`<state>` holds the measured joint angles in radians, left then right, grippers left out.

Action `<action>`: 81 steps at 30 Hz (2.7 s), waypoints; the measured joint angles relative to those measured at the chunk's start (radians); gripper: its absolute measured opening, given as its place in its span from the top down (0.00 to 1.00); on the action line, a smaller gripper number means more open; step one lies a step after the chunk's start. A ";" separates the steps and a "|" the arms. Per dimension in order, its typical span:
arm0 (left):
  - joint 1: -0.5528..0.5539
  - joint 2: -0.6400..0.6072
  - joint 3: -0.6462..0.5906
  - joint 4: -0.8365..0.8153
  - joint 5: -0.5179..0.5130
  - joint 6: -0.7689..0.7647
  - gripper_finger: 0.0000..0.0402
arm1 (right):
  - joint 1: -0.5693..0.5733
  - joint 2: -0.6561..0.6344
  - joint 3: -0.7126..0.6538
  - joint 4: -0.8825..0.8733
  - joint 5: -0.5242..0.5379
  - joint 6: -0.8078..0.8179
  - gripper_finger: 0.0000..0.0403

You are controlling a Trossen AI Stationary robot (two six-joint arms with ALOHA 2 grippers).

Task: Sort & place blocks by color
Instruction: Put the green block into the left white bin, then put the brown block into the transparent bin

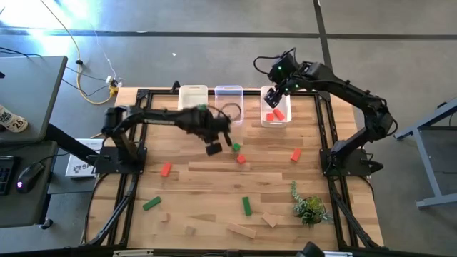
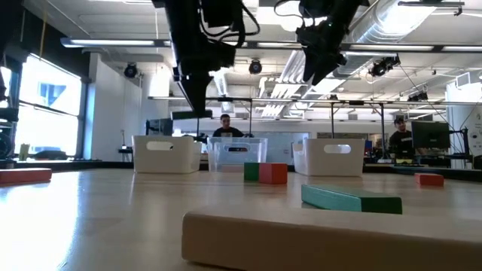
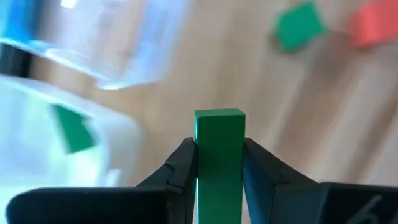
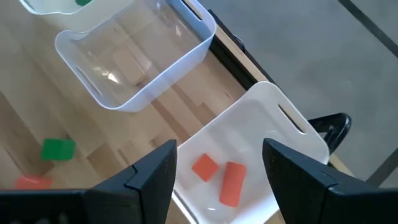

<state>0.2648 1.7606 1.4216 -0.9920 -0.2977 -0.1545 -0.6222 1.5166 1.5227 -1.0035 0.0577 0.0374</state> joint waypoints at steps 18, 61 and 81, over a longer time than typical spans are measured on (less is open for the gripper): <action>0.407 -0.081 0.000 0.009 0.065 0.147 0.82 | 0.188 0.000 0.000 -0.004 -0.123 0.336 0.44; 0.555 0.124 -0.001 0.079 0.152 0.218 0.58 | 0.924 0.279 0.000 0.088 -0.139 1.058 0.44; 0.551 0.123 -0.001 0.062 0.159 0.207 0.51 | 1.101 0.324 0.000 0.250 -0.138 1.241 0.44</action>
<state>0.8157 1.8839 1.4204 -0.9298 -0.1389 0.0527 0.4786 1.8406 1.5230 -0.7532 -0.0808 1.2784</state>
